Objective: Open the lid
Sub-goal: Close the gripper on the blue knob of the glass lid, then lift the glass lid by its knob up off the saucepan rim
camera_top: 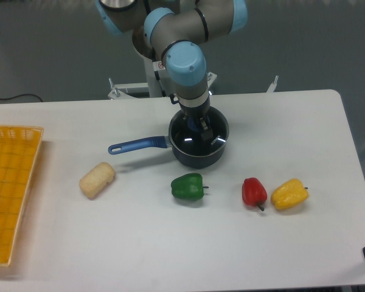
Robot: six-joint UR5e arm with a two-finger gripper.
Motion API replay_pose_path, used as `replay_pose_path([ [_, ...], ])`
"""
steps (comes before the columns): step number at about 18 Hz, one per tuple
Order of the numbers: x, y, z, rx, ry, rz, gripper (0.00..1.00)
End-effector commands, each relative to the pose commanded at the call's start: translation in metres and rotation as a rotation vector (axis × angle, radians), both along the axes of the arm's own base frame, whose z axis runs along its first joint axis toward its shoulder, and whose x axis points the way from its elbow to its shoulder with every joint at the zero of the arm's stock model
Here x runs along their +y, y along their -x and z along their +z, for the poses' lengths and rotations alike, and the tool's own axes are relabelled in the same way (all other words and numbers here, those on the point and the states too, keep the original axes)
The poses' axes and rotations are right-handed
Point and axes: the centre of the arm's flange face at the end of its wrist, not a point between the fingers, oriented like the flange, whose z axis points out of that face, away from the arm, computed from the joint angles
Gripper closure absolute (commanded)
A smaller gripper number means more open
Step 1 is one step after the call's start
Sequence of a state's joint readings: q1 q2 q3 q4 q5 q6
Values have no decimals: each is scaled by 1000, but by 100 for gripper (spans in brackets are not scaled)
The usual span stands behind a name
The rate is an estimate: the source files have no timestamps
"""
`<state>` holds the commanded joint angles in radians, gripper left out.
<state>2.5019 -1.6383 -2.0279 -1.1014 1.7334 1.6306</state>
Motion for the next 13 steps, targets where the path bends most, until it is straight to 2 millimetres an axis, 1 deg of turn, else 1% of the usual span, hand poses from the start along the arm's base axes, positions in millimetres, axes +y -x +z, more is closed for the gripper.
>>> replay_pose_path([
  [2,0,0,1,2,3,-2,30],
  [6,1,2,4,6,1,-5,38],
  [11,2,3,7,11,-2,-5,38],
  [13,4,8,14,20,-10,-3,38],
])
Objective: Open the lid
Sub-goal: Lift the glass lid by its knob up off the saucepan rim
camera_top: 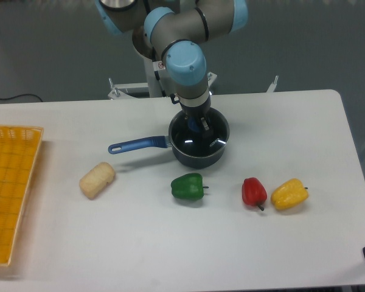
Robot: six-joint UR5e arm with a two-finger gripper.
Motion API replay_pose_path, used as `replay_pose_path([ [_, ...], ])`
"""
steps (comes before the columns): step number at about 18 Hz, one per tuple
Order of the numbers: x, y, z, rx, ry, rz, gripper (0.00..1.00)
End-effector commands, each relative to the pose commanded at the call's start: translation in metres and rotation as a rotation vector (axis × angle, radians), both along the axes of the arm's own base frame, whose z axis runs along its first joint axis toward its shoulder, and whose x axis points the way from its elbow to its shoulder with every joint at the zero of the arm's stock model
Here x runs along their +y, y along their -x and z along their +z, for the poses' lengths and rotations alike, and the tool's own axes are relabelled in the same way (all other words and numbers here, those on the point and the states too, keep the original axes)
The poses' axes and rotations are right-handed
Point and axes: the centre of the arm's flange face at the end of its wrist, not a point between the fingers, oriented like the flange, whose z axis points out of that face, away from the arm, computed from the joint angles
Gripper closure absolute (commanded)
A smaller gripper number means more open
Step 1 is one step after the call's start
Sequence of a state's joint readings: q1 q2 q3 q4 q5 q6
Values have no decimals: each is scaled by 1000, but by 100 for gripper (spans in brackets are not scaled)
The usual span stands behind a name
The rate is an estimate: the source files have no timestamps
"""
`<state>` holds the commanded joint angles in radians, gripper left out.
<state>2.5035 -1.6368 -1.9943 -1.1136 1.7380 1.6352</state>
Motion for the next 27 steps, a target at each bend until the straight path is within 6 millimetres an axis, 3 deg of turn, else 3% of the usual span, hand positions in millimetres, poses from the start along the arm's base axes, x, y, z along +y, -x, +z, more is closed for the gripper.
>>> replay_pose_path([
  [5,11,18,35,-26,15,8,40],
  [10,17,30,54,-6,-17,45,42],
  [15,36,57,58,-6,-58,108,48],
  [27,61,81,74,15,-117,159,48],
])
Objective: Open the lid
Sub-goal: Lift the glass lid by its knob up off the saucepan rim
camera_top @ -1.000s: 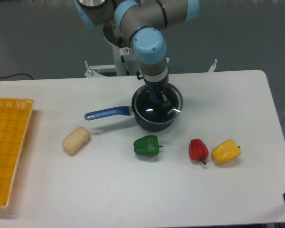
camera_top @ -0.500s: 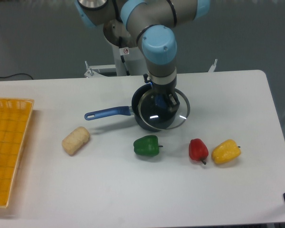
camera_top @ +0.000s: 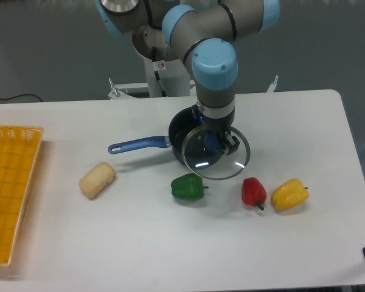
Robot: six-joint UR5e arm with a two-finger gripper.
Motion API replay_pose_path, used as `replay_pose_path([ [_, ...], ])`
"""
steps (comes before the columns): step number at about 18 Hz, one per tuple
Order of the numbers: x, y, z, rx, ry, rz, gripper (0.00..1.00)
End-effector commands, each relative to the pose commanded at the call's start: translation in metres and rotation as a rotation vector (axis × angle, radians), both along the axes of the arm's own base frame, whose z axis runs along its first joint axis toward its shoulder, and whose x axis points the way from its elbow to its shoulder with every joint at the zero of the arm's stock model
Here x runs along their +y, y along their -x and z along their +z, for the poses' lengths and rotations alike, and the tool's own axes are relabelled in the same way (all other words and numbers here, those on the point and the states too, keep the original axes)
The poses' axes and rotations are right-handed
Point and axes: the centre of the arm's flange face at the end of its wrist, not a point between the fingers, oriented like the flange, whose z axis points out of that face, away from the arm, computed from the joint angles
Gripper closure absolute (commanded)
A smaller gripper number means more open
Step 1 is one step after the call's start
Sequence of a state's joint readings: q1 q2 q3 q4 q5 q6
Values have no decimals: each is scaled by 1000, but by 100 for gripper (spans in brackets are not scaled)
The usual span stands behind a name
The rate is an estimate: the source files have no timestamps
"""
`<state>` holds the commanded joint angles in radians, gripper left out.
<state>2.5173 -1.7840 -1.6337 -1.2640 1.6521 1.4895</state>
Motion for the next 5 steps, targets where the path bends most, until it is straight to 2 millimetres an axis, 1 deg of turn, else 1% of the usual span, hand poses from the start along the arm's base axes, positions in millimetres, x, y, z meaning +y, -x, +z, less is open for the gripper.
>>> replay_pose_path([
  [1,2,1,-3,-2,2,0,48],
  [3,6,4,-4,-2,1,8,48],
  [5,6,4,-5,-3,0,9,48],
])
